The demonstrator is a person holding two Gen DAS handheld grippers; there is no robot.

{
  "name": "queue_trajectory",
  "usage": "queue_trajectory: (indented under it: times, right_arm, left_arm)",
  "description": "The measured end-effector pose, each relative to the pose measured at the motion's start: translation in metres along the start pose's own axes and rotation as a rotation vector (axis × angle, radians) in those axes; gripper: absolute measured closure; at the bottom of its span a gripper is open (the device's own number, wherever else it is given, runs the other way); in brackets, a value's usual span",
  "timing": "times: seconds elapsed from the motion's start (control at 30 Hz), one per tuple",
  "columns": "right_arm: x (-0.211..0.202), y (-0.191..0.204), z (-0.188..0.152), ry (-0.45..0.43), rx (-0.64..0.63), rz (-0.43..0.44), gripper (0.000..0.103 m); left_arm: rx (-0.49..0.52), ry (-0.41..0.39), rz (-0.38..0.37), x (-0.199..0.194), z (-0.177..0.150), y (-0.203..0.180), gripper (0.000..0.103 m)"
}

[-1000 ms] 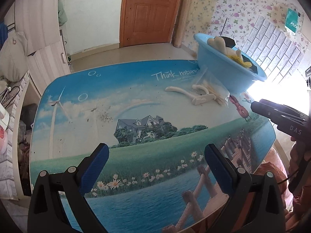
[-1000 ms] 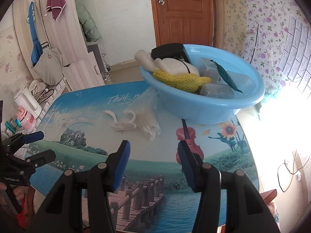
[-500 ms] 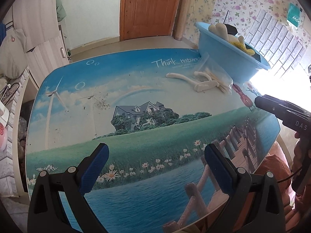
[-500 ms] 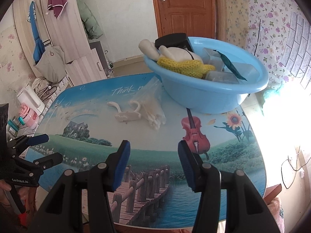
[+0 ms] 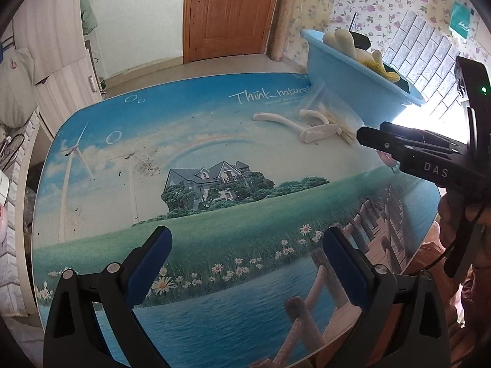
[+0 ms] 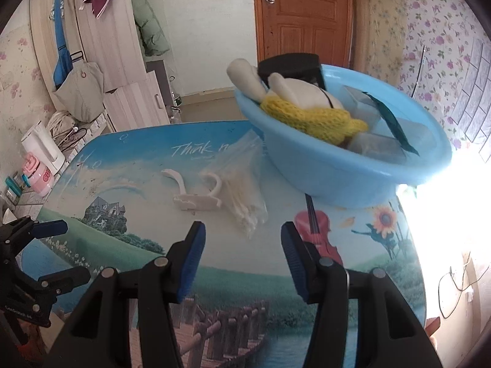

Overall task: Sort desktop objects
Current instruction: 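Grasp the white plastic hook with left gripper while right grasps the cotton-swab bag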

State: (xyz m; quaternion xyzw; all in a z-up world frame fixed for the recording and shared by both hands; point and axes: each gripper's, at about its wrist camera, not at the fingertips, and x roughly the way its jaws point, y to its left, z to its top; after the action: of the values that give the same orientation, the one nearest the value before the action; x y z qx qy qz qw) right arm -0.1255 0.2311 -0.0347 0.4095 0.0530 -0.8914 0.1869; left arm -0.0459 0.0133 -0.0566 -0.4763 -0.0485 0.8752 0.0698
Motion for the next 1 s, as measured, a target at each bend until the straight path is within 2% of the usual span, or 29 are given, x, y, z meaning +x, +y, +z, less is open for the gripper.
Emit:
queue_trajectory:
  times: [0.07,0.33,0.37,0.4,0.5,0.7,1.0]
  right_arm:
    - [0.011,0.002,0.007,0.012,-0.006,0.009,0.039]
    - [0.041,-0.009,0.02,0.051,0.041,0.04,0.041]
    - [0.043,-0.009,0.02,0.059,0.032,0.052,0.054]
    - [0.045,-0.008,0.019,0.067,0.017,0.06,0.073]
    - [0.045,-0.005,0.016,0.076,-0.013,0.082,0.081]
    - [0.037,0.0,0.01,0.091,-0.035,0.186,0.083]
    - [0.021,0.03,-0.004,0.118,-0.078,0.302,0.083]
  left_arm:
    - [-0.001,-0.004,0.001,-0.001,0.001,0.001,0.004]
    - [-0.026,0.001,-0.009,0.001,0.007,0.008,0.004]
    - [-0.024,0.002,-0.009,0.002,0.008,0.007,0.004]
    - [-0.021,0.004,-0.011,0.003,0.01,0.006,0.004]
    - [-0.01,0.004,-0.018,0.005,0.016,0.001,0.004]
    - [0.024,0.006,-0.04,0.01,0.024,-0.015,0.004]
    - [0.038,0.039,-0.041,0.02,0.018,-0.027,0.004]
